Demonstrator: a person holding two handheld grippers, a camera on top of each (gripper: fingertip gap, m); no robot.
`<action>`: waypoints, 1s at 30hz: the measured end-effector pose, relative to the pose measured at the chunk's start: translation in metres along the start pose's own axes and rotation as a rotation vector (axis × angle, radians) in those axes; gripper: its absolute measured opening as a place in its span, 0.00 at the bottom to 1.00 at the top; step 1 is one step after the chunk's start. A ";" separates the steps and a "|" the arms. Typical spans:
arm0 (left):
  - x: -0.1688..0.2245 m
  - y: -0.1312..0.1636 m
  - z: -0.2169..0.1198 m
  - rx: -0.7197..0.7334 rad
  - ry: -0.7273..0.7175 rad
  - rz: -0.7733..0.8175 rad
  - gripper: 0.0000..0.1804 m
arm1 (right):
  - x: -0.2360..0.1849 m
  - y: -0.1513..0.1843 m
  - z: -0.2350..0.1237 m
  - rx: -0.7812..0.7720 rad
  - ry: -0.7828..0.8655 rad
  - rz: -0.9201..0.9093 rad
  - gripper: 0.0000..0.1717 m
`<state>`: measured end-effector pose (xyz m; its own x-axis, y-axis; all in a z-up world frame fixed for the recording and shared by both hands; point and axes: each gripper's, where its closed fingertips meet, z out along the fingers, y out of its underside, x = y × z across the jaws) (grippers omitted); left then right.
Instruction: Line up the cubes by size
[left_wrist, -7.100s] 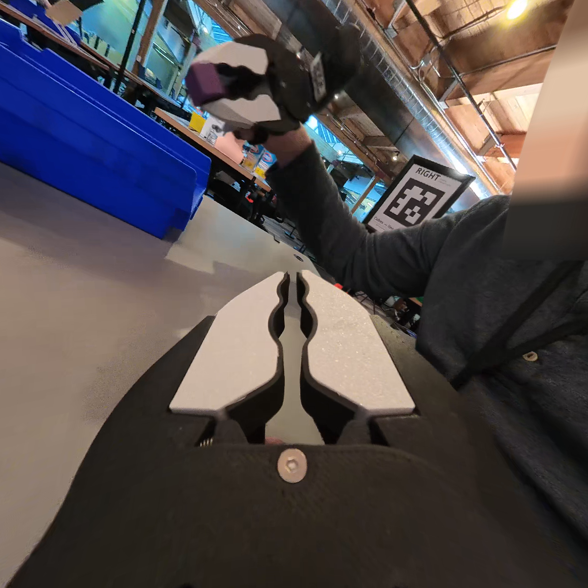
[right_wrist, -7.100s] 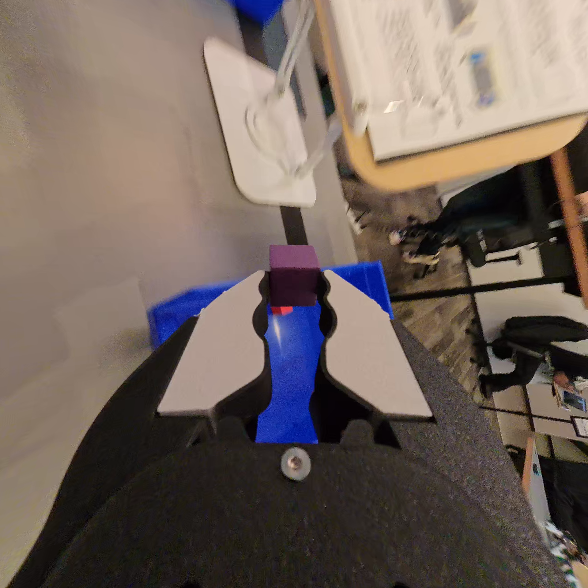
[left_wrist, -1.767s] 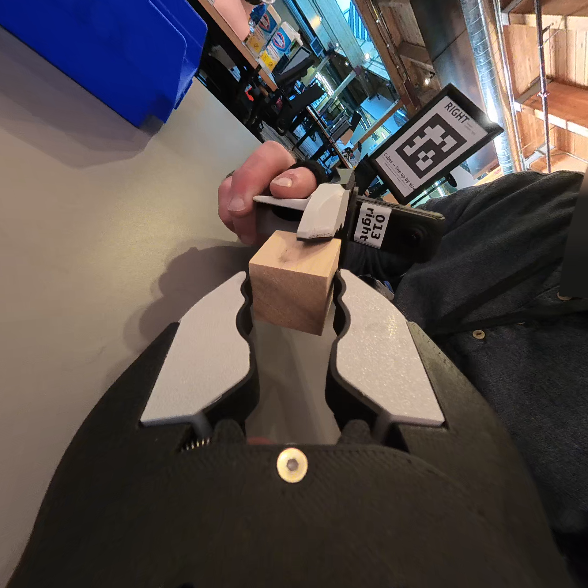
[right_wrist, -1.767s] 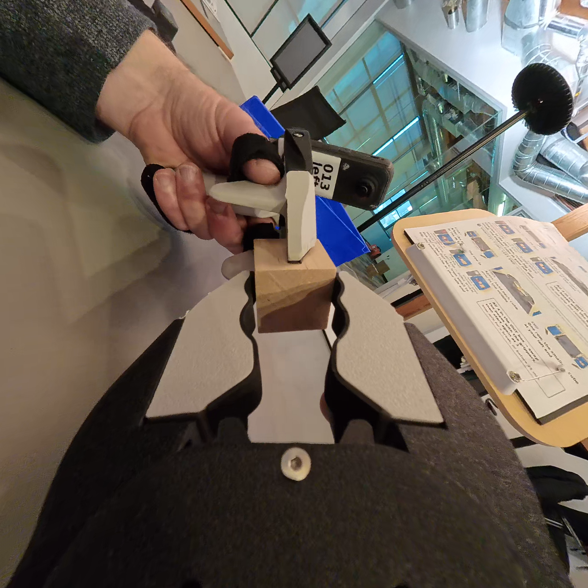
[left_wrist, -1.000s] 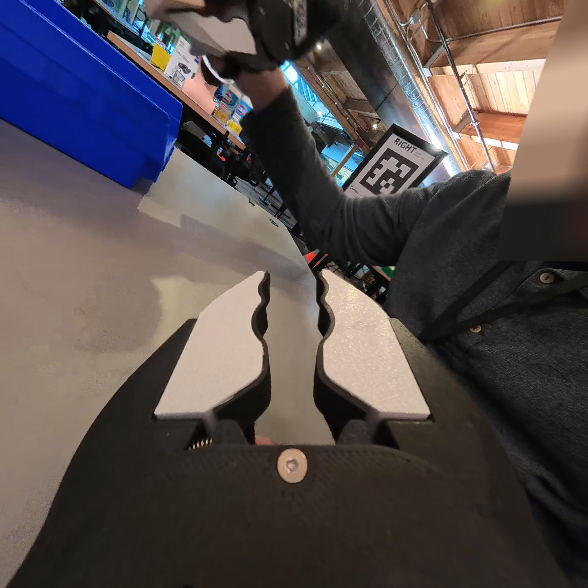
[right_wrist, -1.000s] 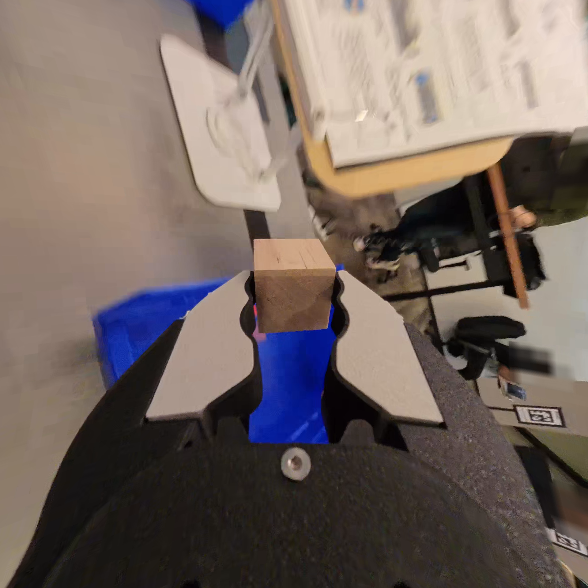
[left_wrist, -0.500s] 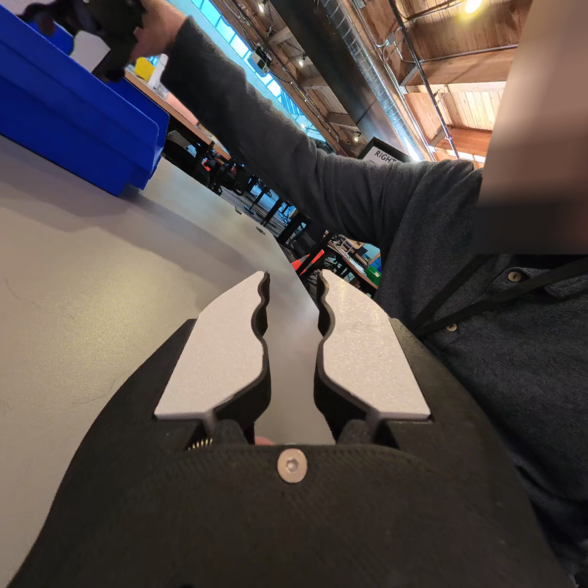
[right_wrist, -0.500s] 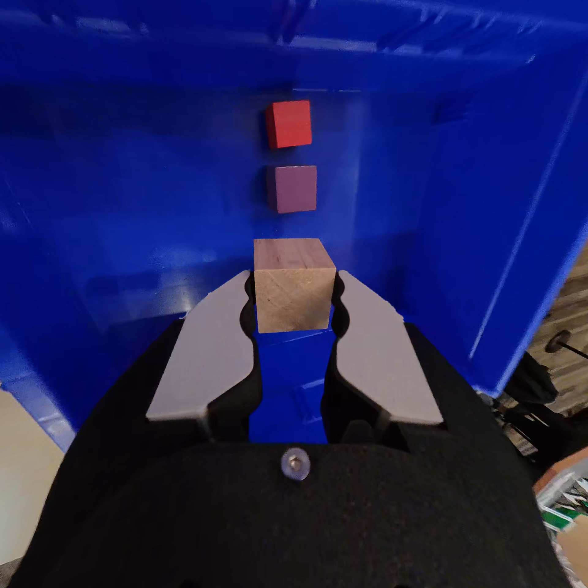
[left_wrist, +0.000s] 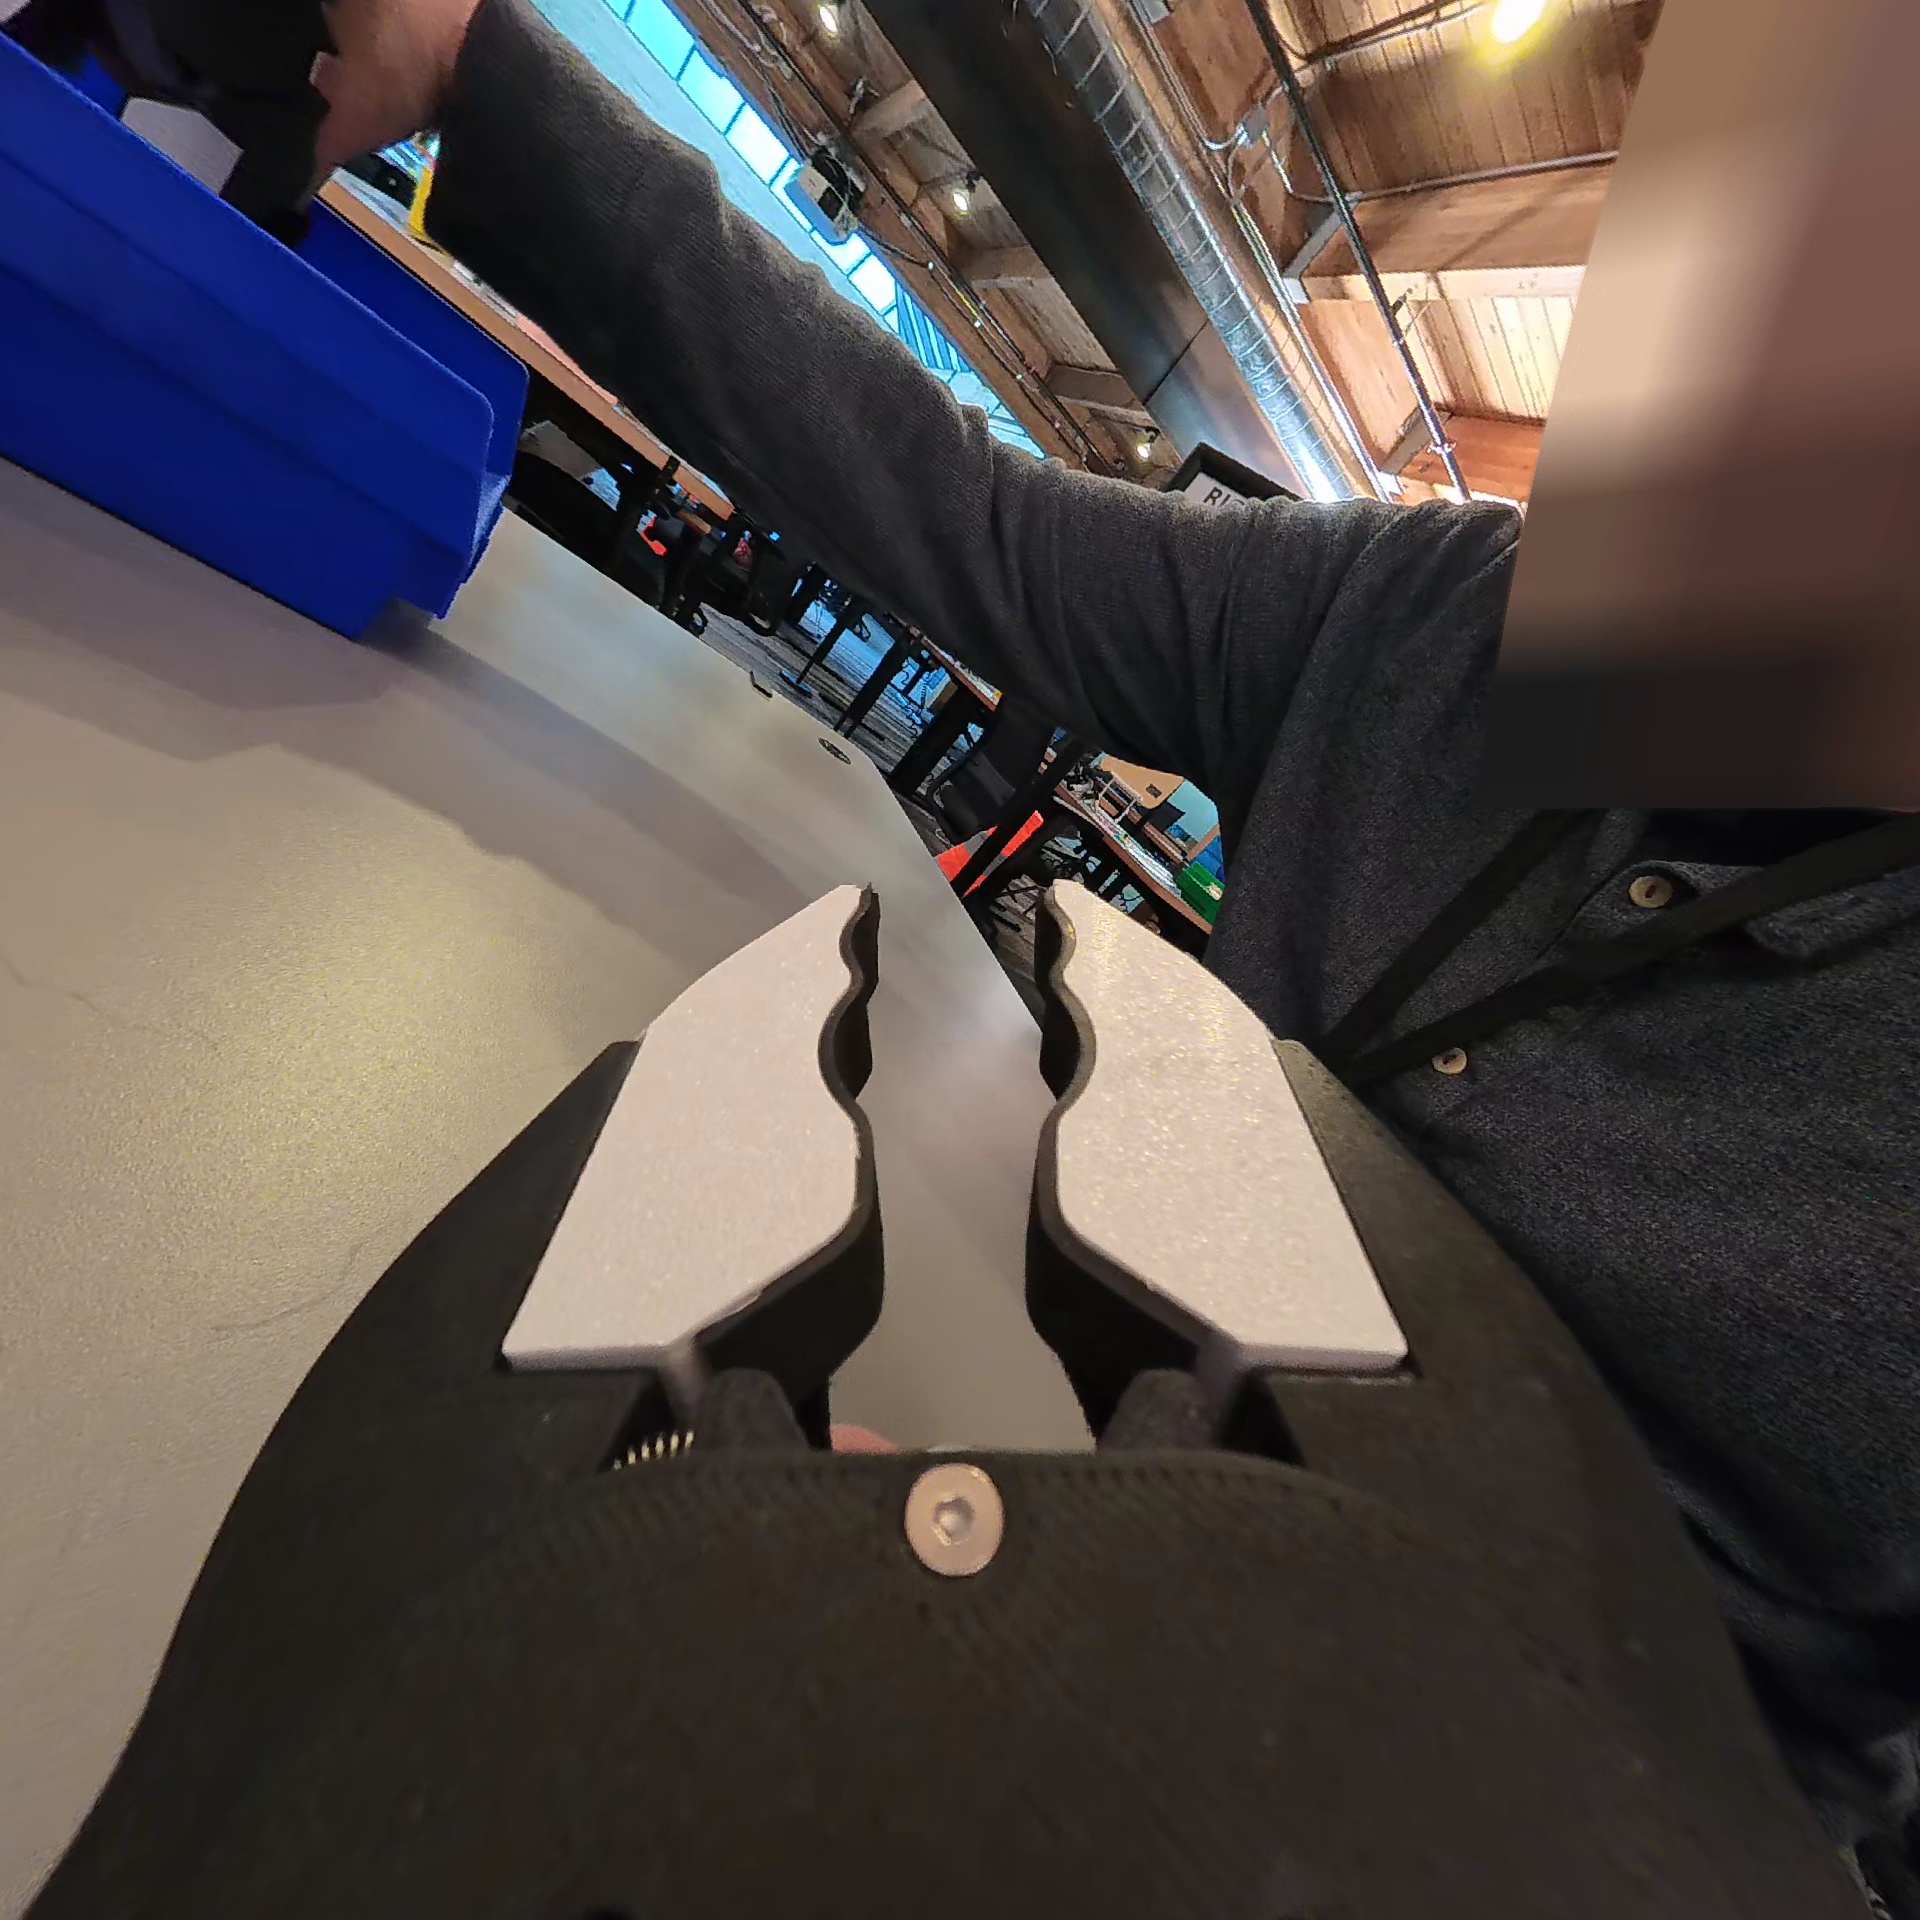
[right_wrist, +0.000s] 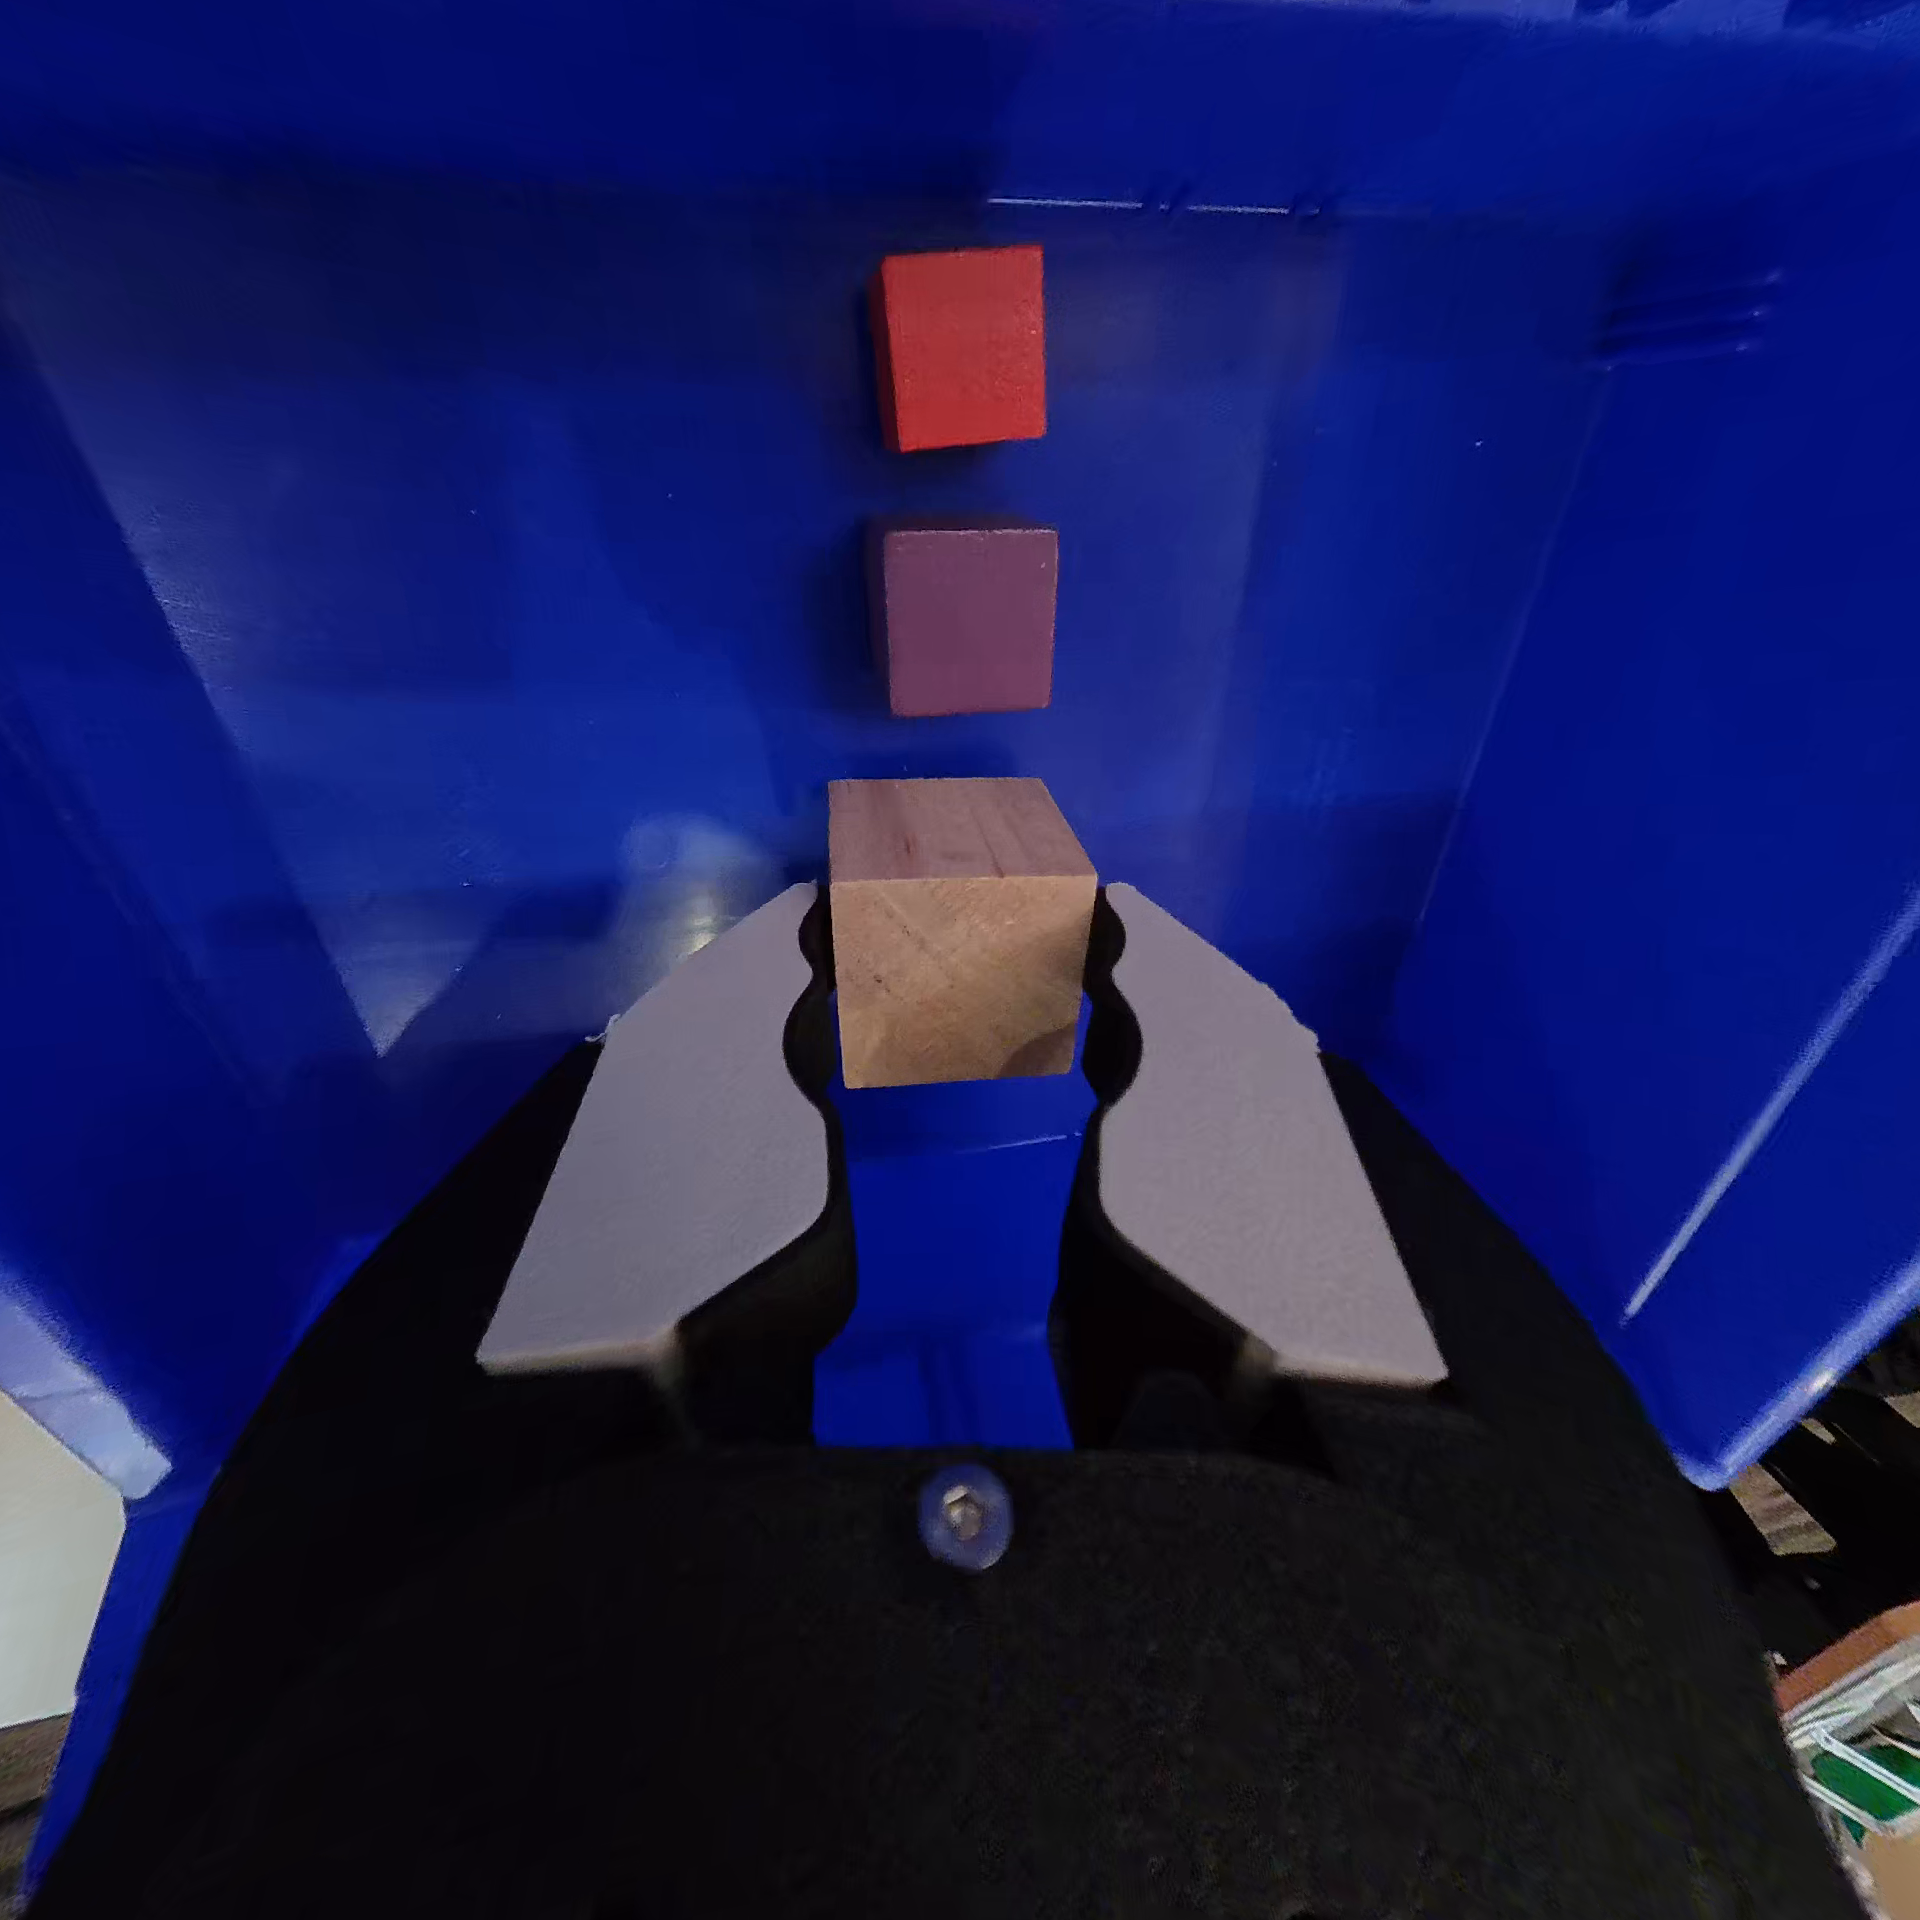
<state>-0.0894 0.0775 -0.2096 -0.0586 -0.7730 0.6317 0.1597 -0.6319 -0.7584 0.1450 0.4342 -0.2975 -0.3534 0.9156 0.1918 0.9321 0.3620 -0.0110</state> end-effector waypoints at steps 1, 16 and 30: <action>0.000 0.000 0.000 -0.001 0.000 0.000 0.15 | -0.001 0.000 0.002 -0.007 -0.008 -0.005 0.27; 0.002 0.003 0.001 -0.018 0.012 0.010 0.15 | 0.002 -0.001 0.006 -0.029 -0.022 -0.020 0.31; 0.003 0.004 0.003 -0.030 0.009 0.022 0.16 | -0.017 -0.055 -0.109 0.155 0.385 -0.040 0.30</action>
<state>-0.0862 0.0729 -0.2108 -0.0644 -0.7874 0.6131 0.1318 -0.6157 -0.7769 0.1088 0.3794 -0.1933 -0.3063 0.7784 0.5481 0.8849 0.4450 -0.1375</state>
